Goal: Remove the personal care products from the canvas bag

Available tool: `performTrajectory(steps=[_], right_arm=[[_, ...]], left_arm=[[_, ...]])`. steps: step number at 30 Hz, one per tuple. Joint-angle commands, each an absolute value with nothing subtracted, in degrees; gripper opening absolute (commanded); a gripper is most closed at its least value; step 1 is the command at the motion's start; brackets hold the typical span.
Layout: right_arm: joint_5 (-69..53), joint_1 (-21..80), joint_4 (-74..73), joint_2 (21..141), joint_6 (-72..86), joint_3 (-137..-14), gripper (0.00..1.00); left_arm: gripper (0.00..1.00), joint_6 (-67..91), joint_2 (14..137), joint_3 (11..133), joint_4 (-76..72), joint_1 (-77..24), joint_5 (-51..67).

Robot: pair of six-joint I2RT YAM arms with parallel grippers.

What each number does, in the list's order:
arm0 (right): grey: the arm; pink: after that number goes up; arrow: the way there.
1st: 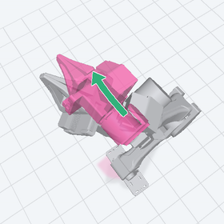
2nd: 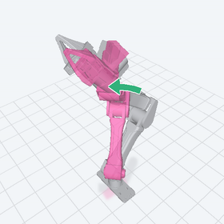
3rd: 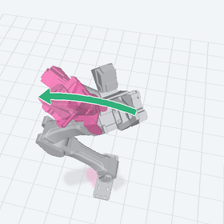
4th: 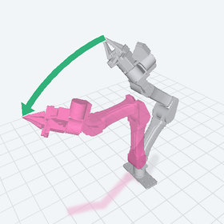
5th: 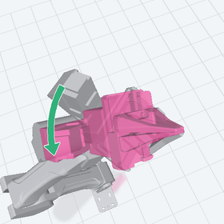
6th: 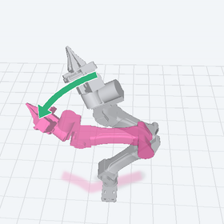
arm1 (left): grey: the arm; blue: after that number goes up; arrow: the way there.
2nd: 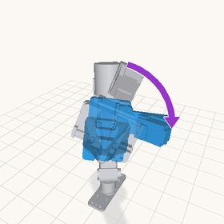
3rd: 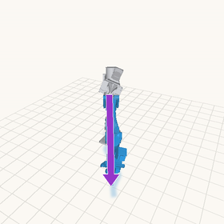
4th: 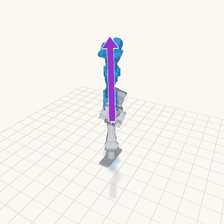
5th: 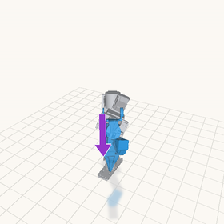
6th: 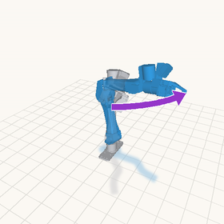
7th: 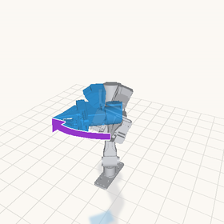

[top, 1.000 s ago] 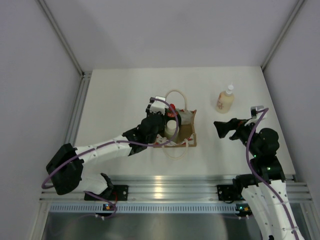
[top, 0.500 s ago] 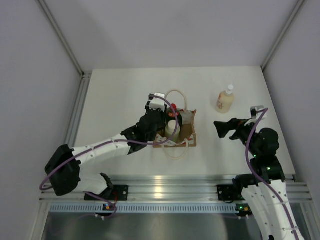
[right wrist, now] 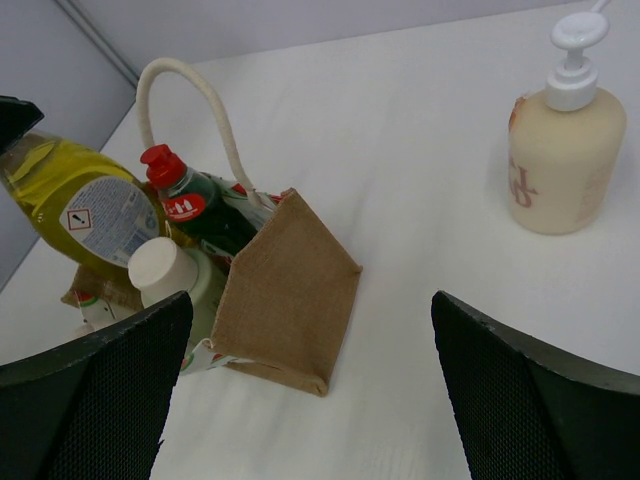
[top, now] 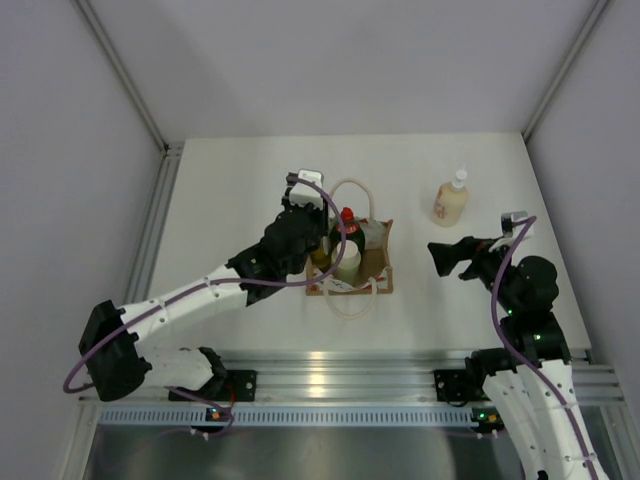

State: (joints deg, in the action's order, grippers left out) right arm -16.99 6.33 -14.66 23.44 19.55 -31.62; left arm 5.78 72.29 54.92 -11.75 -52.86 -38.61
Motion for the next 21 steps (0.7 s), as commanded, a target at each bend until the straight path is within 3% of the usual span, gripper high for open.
performTrajectory(steps=[1,21], right_arm=[[-16.61,6.68,-15.47,23.82,18.72,-34.63,0.99],[-17.14,6.68,-16.00,23.73,18.46,-34.89,1.00]], left_arm=[[0.00,4.40,67.33,62.57,-15.48,-52.91,-39.38],[0.00,-2.20,68.46,74.79,-10.02,-51.60,-43.51]])
